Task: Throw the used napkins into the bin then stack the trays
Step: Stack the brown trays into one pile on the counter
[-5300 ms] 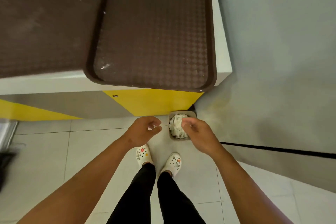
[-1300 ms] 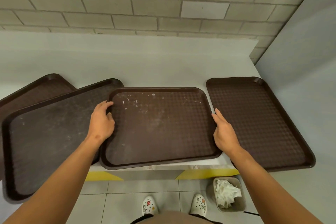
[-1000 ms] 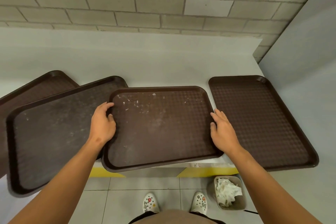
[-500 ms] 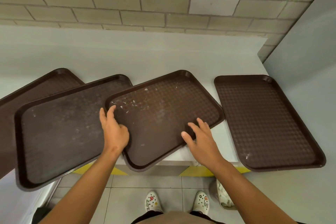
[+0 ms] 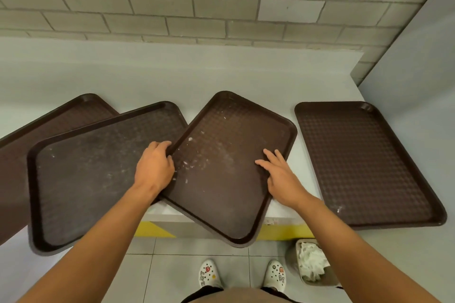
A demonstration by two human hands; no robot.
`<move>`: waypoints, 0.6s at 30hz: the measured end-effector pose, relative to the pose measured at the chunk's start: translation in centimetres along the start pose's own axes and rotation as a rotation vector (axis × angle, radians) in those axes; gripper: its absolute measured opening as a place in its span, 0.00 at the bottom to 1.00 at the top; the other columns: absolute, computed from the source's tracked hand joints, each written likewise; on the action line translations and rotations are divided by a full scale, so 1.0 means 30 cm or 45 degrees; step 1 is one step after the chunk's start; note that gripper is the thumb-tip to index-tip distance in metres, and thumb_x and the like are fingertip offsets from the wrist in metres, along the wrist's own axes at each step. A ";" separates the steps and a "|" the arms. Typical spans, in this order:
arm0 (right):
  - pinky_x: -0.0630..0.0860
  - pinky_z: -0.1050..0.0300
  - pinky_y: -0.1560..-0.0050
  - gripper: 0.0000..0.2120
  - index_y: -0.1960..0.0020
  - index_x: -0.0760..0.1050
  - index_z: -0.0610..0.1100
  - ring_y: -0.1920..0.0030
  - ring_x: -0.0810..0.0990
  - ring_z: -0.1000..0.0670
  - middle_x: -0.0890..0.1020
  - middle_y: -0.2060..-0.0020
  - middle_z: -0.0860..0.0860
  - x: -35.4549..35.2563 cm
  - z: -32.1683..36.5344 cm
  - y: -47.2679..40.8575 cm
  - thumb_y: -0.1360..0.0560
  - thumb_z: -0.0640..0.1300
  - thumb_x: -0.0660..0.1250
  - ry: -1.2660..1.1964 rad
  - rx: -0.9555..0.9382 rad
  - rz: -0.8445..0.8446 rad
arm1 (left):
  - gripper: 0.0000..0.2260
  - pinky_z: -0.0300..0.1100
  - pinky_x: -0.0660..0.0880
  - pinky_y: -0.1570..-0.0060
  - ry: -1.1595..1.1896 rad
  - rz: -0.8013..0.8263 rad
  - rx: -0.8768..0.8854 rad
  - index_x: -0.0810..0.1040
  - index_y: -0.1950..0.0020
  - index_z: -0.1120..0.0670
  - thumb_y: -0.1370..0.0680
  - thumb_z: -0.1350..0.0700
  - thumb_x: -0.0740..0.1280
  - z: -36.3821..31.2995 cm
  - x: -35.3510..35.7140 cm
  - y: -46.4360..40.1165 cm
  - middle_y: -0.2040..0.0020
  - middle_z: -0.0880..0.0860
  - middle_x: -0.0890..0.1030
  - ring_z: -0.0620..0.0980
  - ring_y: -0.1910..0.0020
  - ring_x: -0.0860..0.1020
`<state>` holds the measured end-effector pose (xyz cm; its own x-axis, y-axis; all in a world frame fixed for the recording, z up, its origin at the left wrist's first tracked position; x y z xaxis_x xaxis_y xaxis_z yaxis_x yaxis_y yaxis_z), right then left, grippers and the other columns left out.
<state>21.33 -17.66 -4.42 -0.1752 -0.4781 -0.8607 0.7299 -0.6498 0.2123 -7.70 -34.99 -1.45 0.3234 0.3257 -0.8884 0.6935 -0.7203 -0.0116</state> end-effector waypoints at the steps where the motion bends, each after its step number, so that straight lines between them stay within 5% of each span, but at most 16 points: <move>1: 0.51 0.49 0.19 0.29 0.22 0.65 0.49 0.18 0.44 0.45 0.53 0.18 0.50 -0.013 -0.012 -0.007 0.21 0.30 0.57 0.006 0.010 -0.027 | 0.18 0.54 0.76 0.43 -0.001 0.000 0.010 0.74 0.30 0.55 0.20 0.58 0.64 -0.011 0.001 0.013 0.39 0.56 0.76 0.59 0.41 0.77; 6: 0.57 0.46 0.21 0.25 0.22 0.64 0.46 0.19 0.47 0.42 0.52 0.18 0.47 -0.057 -0.066 0.003 0.19 0.36 0.60 -0.004 0.283 -0.269 | 0.16 0.50 0.77 0.50 0.023 0.019 0.038 0.76 0.33 0.53 0.21 0.57 0.65 -0.073 0.035 0.088 0.47 0.55 0.80 0.57 0.48 0.80; 10: 0.58 0.46 0.22 0.29 0.21 0.59 0.46 0.20 0.49 0.39 0.48 0.19 0.45 -0.025 -0.061 0.066 0.19 0.48 0.63 -0.057 0.479 -0.201 | 0.13 0.48 0.77 0.53 0.049 0.071 0.046 0.78 0.39 0.53 0.23 0.58 0.66 -0.135 0.077 0.154 0.51 0.53 0.81 0.56 0.52 0.80; 18: 0.43 0.40 0.21 0.33 0.19 0.55 0.49 0.20 0.40 0.36 0.49 0.18 0.45 0.007 -0.085 0.097 0.18 0.66 0.49 0.330 0.367 -0.163 | 0.13 0.45 0.74 0.59 0.016 0.061 0.073 0.75 0.36 0.52 0.21 0.56 0.65 -0.192 0.123 0.223 0.51 0.51 0.81 0.54 0.54 0.80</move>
<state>25.11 -18.14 -5.16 -0.0534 -0.2413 -0.9690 0.4911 -0.8512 0.1849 1.83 -35.08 -2.18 0.3639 0.2972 -0.8827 0.6393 -0.7689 0.0046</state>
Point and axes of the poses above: each hand's wrist, its own y-axis away from the middle knuckle, its own x-axis out of the palm, z = x × y, the point moved 2 cm from there along -y, towards the middle knuckle
